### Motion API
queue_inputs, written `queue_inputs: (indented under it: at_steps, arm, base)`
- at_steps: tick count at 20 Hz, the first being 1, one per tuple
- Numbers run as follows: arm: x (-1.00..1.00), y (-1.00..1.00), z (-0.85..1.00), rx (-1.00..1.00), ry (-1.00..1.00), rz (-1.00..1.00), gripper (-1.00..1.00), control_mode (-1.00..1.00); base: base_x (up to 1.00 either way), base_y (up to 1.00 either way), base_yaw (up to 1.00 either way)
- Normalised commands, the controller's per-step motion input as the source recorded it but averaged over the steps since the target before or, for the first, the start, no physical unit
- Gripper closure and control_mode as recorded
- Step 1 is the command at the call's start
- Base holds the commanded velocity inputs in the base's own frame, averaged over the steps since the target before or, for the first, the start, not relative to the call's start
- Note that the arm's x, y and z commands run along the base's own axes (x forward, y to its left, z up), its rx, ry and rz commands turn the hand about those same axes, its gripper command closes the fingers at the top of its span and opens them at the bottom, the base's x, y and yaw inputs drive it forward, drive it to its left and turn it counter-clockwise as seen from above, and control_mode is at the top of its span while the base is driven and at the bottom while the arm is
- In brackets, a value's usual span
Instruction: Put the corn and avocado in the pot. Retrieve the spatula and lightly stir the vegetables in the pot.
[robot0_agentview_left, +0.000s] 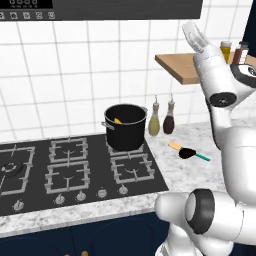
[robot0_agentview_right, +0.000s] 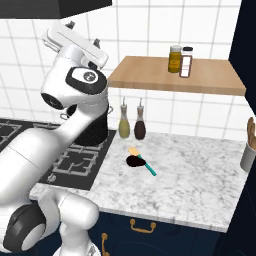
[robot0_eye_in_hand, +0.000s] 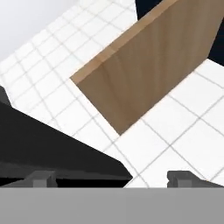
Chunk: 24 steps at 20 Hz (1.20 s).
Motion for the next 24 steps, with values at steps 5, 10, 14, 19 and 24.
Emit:
queue_inputs:
  at_steps: [5,10,14,19,24]
  arm:
    - [-0.16,0.0,0.85,0.89,0.04,0.24,-1.0,-1.0]
    - [-0.58,-0.07,1.0,0.79,0.14,0.11,-1.0,-1.0]
    - [-0.72,-0.37,1.0,0.65,0.32,0.0,-1.0,-1.0]
    - [-0.88,-0.65,1.0,0.41,0.44,-0.09,-1.0,-1.0]
    - [-0.82,-0.78,0.86,0.2,0.62,-0.15,-1.0,-1.0]
  base:
    - [0.0,0.0,0.0]
    - [0.0,0.0,0.0]
    - [0.0,0.0,0.0]
    - [0.0,0.0,0.0]
    - [0.0,0.0,0.0]
